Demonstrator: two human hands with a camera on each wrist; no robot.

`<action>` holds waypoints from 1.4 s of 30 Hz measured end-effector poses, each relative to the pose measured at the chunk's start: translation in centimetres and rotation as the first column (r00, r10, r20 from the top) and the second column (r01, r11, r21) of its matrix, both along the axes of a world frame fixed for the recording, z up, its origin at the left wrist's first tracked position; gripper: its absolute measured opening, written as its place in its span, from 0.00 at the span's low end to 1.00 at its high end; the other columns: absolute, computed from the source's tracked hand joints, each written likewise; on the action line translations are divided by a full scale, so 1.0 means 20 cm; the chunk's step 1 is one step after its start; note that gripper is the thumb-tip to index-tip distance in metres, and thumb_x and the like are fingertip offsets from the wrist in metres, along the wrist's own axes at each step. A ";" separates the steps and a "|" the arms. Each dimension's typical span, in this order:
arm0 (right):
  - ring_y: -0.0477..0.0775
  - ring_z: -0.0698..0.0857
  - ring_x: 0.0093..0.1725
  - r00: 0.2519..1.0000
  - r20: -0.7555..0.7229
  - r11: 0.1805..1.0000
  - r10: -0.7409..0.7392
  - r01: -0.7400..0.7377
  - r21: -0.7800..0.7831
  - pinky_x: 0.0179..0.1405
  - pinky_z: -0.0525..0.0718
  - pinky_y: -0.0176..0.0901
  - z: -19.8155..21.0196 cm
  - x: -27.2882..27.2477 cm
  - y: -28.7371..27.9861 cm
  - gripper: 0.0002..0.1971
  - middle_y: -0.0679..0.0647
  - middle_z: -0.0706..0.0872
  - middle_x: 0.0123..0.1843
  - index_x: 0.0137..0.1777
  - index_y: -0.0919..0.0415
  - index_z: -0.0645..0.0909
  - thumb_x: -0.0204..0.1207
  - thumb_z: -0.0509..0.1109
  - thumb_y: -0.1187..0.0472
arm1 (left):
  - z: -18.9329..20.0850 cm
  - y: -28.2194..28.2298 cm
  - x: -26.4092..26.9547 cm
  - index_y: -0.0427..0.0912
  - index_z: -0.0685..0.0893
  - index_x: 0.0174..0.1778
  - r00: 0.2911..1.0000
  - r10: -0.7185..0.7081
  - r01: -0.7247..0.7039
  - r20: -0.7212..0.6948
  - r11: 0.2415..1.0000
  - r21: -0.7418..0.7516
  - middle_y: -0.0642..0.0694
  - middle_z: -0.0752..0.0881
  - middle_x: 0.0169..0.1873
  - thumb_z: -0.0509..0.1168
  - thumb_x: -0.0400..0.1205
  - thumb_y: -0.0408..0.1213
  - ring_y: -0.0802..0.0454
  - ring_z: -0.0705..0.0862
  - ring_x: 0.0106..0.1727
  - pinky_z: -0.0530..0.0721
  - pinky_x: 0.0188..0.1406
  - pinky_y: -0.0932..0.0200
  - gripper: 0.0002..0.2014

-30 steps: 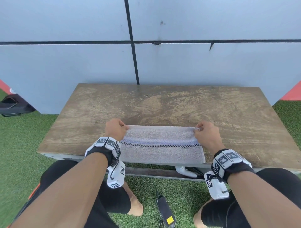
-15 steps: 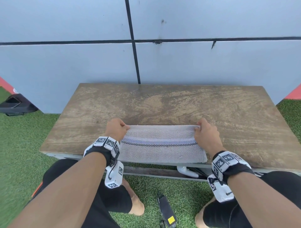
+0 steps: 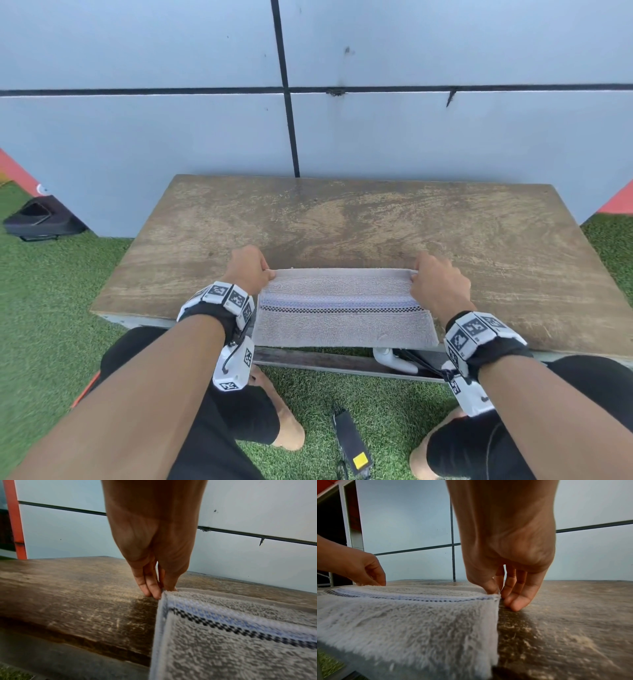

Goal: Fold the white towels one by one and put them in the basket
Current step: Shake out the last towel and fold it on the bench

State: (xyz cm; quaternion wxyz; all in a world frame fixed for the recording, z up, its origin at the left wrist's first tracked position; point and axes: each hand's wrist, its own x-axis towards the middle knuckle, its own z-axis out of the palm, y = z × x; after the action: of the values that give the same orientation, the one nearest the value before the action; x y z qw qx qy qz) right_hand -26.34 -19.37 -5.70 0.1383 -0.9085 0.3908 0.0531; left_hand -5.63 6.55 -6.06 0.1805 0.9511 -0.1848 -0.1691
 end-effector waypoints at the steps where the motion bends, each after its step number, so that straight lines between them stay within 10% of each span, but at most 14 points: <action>1: 0.62 0.83 0.55 1.000 0.002 1.000 0.001 -0.001 0.003 0.53 0.83 0.58 0.00 -0.01 0.00 0.10 0.55 0.79 0.55 0.62 0.57 0.77 0.83 0.66 0.57 | 0.00 0.01 -0.01 0.35 0.92 0.42 1.000 -0.019 0.019 0.003 1.000 0.007 0.44 0.89 0.32 0.75 0.80 0.38 0.56 0.82 0.27 0.81 0.28 0.64 0.08; 9: 0.60 0.78 0.43 0.999 -0.014 0.994 0.053 -0.054 -0.099 0.44 0.80 0.53 0.01 -0.06 0.07 0.04 0.55 0.79 0.45 0.46 0.60 0.77 0.81 0.66 0.68 | 0.00 0.04 -0.07 0.39 0.92 0.45 0.992 -0.104 0.098 0.068 0.992 0.080 0.44 0.90 0.37 0.73 0.81 0.38 0.48 0.87 0.37 0.91 0.44 0.50 0.06; 17: 0.59 0.84 0.42 0.988 -0.055 0.989 0.146 -0.148 -0.032 0.43 0.87 0.54 0.09 -0.07 0.07 0.03 0.58 0.82 0.45 0.45 0.64 0.75 0.79 0.65 0.71 | 0.09 0.09 -0.13 0.41 0.77 0.33 0.971 -0.233 0.224 0.045 0.963 0.150 0.44 0.77 0.26 0.65 0.83 0.35 0.47 0.73 0.26 0.71 0.26 0.59 0.12; 22: 0.59 0.86 0.38 0.968 0.234 0.996 0.094 -0.093 -0.015 0.40 0.89 0.52 0.28 0.04 -0.11 0.10 0.60 0.88 0.44 0.52 0.63 0.84 0.78 0.62 0.71 | 0.34 0.07 0.00 0.37 0.88 0.57 0.928 -0.278 0.309 0.249 0.947 -0.094 0.43 0.89 0.49 0.64 0.86 0.34 0.50 0.83 0.44 0.83 0.47 0.55 0.10; 30: 0.52 0.82 0.42 0.782 0.600 0.985 0.171 -0.122 -0.121 0.48 0.77 0.39 0.50 0.05 -0.25 0.06 0.52 0.86 0.45 0.50 0.54 0.87 0.76 0.73 0.64 | 0.52 0.11 0.09 0.45 0.89 0.48 0.833 -0.154 0.370 0.532 0.869 -0.329 0.54 0.78 0.41 0.72 0.82 0.37 0.54 0.78 0.35 0.73 0.43 0.58 0.02; 33: 0.53 0.83 0.41 0.875 0.425 0.973 0.231 -0.200 -0.116 0.40 0.79 0.42 0.34 -0.03 -0.22 0.09 0.51 0.86 0.47 0.50 0.50 0.85 0.76 0.71 0.65 | 0.40 0.18 0.00 0.50 0.88 0.49 0.876 -0.224 0.377 0.428 0.870 -0.317 0.52 0.79 0.45 0.74 0.80 0.37 0.53 0.80 0.38 0.79 0.43 0.54 0.04; 36: 0.58 0.85 0.46 0.966 0.071 0.968 0.249 -0.251 0.015 0.45 0.84 0.47 0.13 -0.11 -0.16 0.11 0.54 0.88 0.52 0.57 0.52 0.82 0.79 0.67 0.66 | 0.23 0.26 -0.10 0.53 0.86 0.50 0.936 -0.331 0.349 0.121 0.918 -0.190 0.55 0.81 0.54 0.75 0.78 0.37 0.58 0.79 0.54 0.80 0.63 0.52 0.09; 42: 0.56 0.77 0.29 0.978 0.189 0.977 -0.085 0.044 0.208 0.31 0.78 0.46 -0.06 -0.18 -0.08 0.14 0.52 0.76 0.27 0.32 0.57 0.71 0.81 0.64 0.60 | -0.02 0.27 -0.15 0.49 0.85 0.56 0.994 -0.104 0.104 0.034 0.994 -0.020 0.53 0.87 0.48 0.65 0.84 0.55 0.54 0.86 0.49 0.87 0.52 0.52 0.14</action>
State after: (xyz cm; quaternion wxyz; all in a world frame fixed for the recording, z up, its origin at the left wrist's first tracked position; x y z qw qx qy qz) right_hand -29.93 -20.91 -6.91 0.2697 -0.8772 0.3971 -0.0022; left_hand -8.72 11.87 -6.36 0.1787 0.9409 -0.2388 -0.1607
